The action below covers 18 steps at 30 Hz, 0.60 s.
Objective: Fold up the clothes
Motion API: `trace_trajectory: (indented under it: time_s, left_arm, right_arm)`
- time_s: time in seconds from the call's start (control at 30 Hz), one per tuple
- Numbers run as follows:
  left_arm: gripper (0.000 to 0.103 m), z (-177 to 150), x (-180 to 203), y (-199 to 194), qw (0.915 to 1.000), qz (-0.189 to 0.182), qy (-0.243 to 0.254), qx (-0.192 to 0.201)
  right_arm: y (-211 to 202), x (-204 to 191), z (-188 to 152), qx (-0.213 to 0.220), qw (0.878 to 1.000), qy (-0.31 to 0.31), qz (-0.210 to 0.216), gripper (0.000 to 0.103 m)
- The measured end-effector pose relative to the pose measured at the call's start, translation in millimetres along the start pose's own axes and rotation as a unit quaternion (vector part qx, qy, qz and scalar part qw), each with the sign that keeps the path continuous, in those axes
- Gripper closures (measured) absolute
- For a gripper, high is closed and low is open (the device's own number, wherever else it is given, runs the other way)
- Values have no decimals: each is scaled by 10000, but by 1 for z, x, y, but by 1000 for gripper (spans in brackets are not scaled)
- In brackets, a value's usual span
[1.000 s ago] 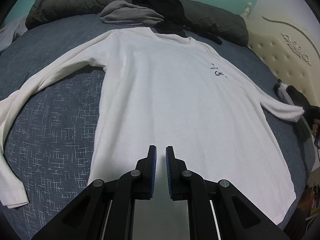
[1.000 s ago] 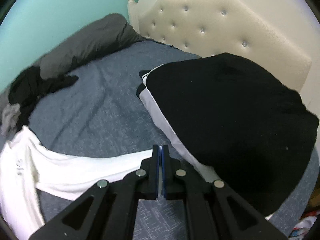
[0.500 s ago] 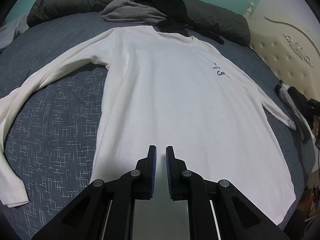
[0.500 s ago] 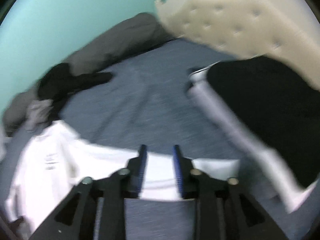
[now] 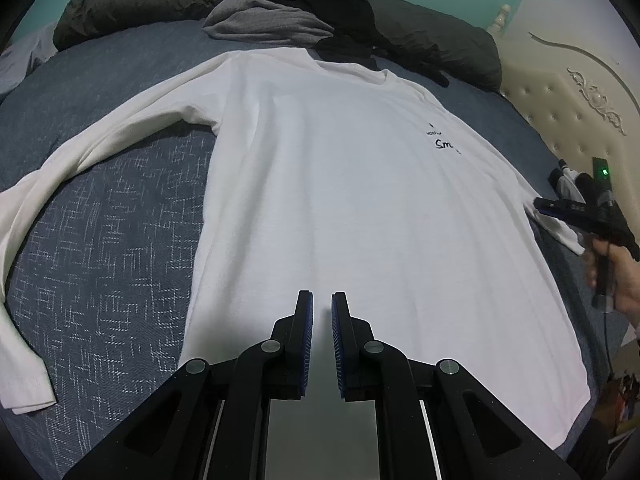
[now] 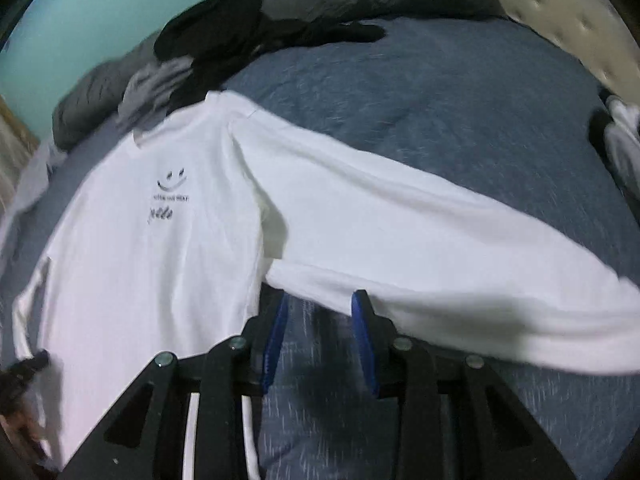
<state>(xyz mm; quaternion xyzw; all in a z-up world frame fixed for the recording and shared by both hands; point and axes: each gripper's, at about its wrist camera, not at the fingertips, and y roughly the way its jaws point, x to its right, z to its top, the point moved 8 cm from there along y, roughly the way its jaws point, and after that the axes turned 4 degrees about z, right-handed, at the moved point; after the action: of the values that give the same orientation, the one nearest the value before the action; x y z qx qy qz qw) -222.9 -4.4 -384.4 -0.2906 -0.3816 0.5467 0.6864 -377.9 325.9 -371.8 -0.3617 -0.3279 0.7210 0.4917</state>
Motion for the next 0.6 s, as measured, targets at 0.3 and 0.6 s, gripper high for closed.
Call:
trace_trajectory:
  time_s: [0.3,0.6]
  left_arm:
    - [93,0,0,1,10000,-28,-40,7]
    - [93,-2,0,2,10000,-21,-27,-13]
  right_arm:
    - [32,-9,-4,-312,9967,-685,-299,70]
    - [29,0,9,-131,9966,-725,-366,101]
